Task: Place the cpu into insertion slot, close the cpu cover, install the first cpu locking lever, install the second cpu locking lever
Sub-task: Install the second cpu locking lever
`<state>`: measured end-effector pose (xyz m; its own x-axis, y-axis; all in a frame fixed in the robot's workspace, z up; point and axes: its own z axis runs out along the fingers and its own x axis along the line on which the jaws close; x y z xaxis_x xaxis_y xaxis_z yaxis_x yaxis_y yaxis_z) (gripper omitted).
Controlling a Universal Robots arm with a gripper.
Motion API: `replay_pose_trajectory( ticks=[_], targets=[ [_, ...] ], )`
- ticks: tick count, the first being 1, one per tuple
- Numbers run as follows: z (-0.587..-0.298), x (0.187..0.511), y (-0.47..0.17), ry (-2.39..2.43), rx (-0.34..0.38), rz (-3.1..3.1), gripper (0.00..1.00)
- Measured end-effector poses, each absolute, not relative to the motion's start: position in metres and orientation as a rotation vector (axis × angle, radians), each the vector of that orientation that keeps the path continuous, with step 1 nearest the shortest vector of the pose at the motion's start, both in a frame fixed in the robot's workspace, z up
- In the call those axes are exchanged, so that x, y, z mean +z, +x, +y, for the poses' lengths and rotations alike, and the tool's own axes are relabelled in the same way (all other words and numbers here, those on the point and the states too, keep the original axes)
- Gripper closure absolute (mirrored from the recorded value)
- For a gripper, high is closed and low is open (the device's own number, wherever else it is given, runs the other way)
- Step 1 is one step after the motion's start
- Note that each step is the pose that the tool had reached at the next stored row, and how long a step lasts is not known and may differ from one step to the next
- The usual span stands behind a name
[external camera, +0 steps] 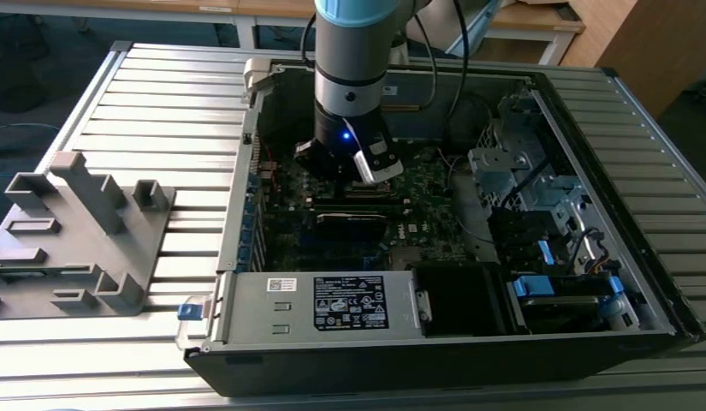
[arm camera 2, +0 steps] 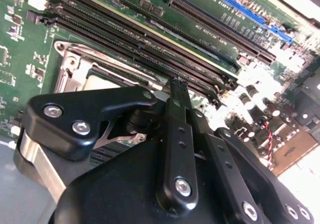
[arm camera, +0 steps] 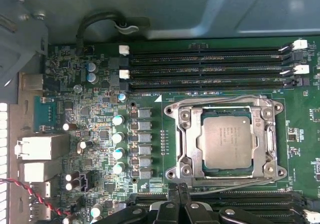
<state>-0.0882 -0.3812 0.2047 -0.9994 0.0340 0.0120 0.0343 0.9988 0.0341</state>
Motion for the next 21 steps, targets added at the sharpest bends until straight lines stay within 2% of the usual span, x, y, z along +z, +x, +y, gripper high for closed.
replay_pose_trajectory(
  ticks=[6, 21],
  targets=[
    [-0.3812, 0.2046, -0.0883, -0.054, -0.08, -3.128, 0.9],
    [-0.3812, 0.2023, -0.0882, -0.053, -0.089, -3.128, 0.9]
  ],
)
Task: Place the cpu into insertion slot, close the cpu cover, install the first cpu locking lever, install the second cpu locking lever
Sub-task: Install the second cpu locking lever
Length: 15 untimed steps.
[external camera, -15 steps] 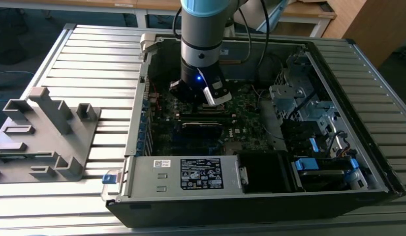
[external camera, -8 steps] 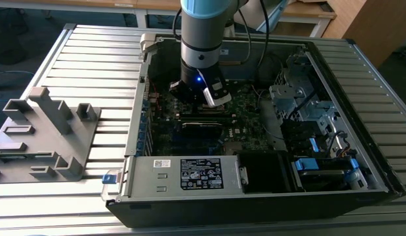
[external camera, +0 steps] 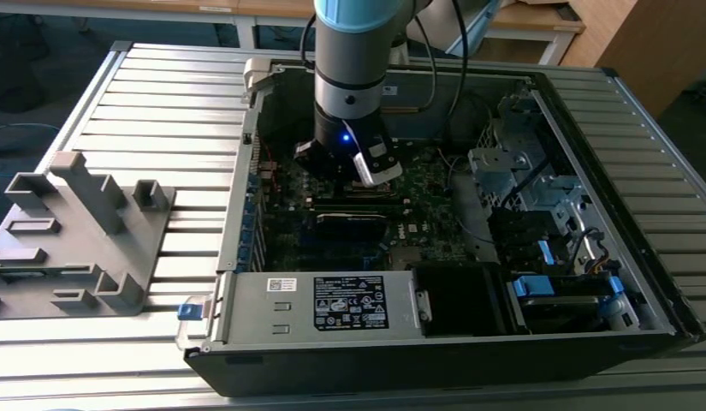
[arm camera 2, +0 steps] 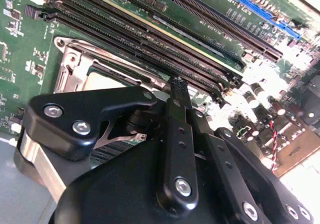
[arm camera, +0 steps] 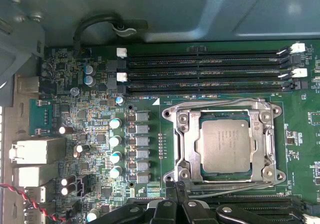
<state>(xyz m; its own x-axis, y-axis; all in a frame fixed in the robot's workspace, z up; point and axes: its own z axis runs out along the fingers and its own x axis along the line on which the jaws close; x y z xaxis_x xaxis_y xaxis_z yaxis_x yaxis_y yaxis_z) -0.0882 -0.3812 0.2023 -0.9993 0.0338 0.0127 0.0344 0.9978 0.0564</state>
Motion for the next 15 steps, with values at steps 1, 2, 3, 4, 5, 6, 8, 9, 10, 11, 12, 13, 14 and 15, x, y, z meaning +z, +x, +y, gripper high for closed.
replay_pose_trajectory(
  ticks=[1, 2, 3, 4, 5, 6, 8, 9, 10, 11, 12, 13, 14, 15],
  targets=[
    [-0.3812, 0.2024, -0.0882, -0.053, -0.089, -3.128, 0.9],
    [-0.3812, 0.2025, -0.0881, -0.053, -0.088, -3.128, 0.9],
    [-0.3814, 0.2026, -0.0878, -0.053, -0.088, -3.128, 0.9],
    [-0.3818, 0.2026, -0.0873, -0.053, -0.088, -3.128, 0.9],
    [-0.3822, 0.2025, -0.0869, -0.053, -0.088, -3.128, 0.9],
    [-0.3825, 0.2025, -0.0864, -0.053, -0.088, -3.128, 0.9],
    [-0.3833, 0.2025, -0.086, -0.053, -0.088, -3.128, 0.9],
    [-0.3838, 0.2025, -0.0859, -0.053, -0.088, -3.128, 0.9],
    [-0.3844, 0.2025, -0.0859, -0.053, -0.088, -3.128, 0.9],
    [-0.3852, 0.2025, -0.0859, -0.053, -0.088, -3.128, 0.9],
    [-0.3857, 0.2025, -0.0859, -0.053, -0.089, -3.128, 0.9],
    [-0.3857, 0.2026, -0.086, -0.054, -0.091, -3.128, 0.9],
    [-0.3857, 0.2024, -0.086, -0.054, -0.094, -3.128, 0.9],
    [-0.3858, 0.2022, -0.0859, -0.053, -0.102, -3.127, 0.9]
  ],
)
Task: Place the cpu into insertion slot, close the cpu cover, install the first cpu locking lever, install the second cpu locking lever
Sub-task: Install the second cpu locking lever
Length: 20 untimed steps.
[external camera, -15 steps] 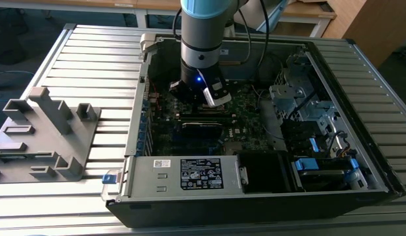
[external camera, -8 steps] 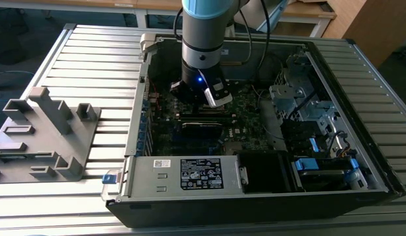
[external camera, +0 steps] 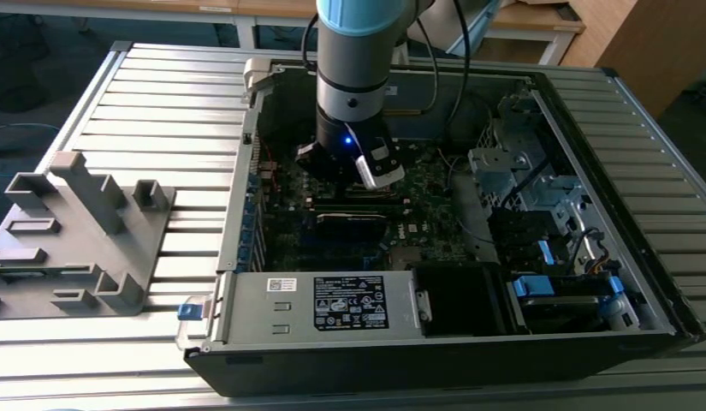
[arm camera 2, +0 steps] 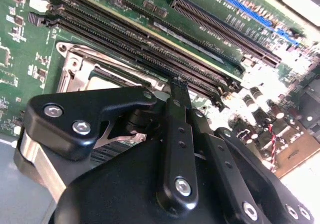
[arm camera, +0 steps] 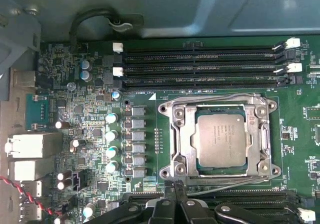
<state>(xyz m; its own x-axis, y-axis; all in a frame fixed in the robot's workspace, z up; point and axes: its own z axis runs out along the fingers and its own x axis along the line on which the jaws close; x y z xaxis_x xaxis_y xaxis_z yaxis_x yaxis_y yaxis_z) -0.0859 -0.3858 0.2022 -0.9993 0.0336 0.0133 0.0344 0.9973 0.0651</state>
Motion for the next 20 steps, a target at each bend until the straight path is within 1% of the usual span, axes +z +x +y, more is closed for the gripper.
replay_pose_trajectory(
  ticks=[2, 5, 20],
  targets=[
    [-0.3859, 0.2022, -0.0859, -0.053, -0.12, -3.126, 0.9],
    [-0.3869, 0.2021, -0.0859, -0.053, -0.128, -3.126, 0.9],
    [-0.3923, 0.203, -0.0836, -0.053, -0.139, -3.124, 0.9]
  ],
)
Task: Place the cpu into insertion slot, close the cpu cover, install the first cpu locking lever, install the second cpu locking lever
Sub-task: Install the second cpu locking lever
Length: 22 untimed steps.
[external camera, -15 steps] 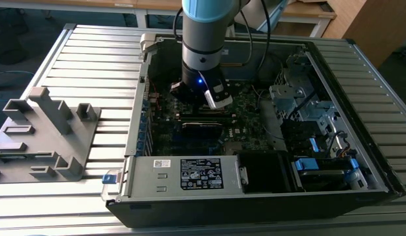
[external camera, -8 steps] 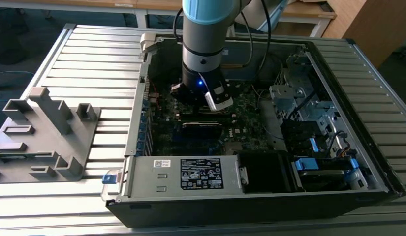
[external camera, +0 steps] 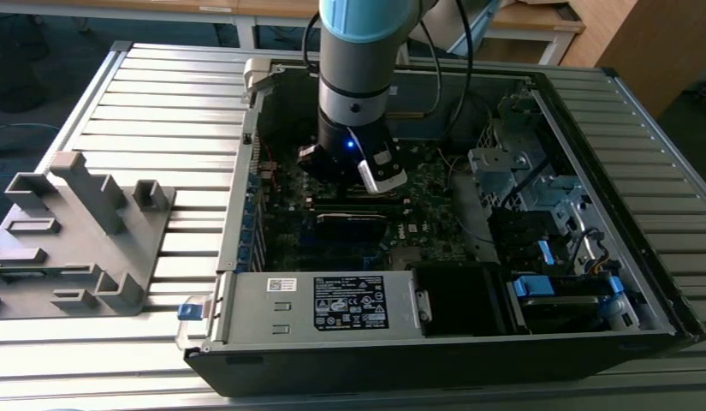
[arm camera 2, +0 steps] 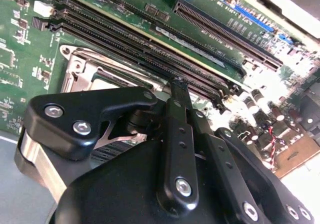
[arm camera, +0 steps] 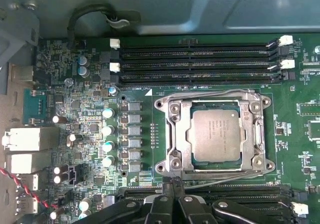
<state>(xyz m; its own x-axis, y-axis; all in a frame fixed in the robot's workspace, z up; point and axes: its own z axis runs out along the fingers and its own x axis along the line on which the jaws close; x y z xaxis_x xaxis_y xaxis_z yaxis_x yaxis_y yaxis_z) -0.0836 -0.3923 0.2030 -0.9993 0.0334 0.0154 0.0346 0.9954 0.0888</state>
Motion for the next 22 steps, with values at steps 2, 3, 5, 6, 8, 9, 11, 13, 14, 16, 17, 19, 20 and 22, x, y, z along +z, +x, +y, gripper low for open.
replay_pose_trajectory(
  ticks=[2, 3, 5, 6, 8, 9, 11, 13, 14, 16, 17, 19, 20, 22],
  targets=[
    [-0.393, 0.203, -0.083, -0.053, -0.163, -3.123, 0.9],
    [-0.393, 0.203, -0.084, -0.053, -0.18, -3.122, 0.9],
    [-0.393, 0.203, -0.083, -0.053, -0.201, -3.12, 0.9],
    [-0.394, 0.203, -0.084, -0.053, -0.206, -3.12, 0.9],
    [-0.395, 0.202, -0.084, -0.053, -0.212, -3.119, 0.9],
    [-0.396, 0.201, -0.084, -0.053, -0.214, -3.119, 0.9],
    [-0.397, 0.201, -0.084, -0.052, -0.22, -3.119, 0.9],
    [-0.398, 0.201, -0.084, -0.052, -0.239, -3.117, 0.9],
    [-0.399, 0.2, -0.084, -0.052, -0.25, -3.116, 0.9],
    [-0.4, 0.2, -0.084, -0.052, -0.265, -3.115, 0.9],
    [-0.4, 0.2, -0.084, -0.052, -0.269, -3.114, 0.9],
    [-0.402, 0.2, -0.084, -0.052, -0.274, -3.114, 0.9],
    [-0.403, 0.2, -0.084, -0.052, -0.278, -3.113, 0.9],
    [-0.404, 0.2, -0.084, -0.052, -0.292, -3.112, 0.9]
  ],
)
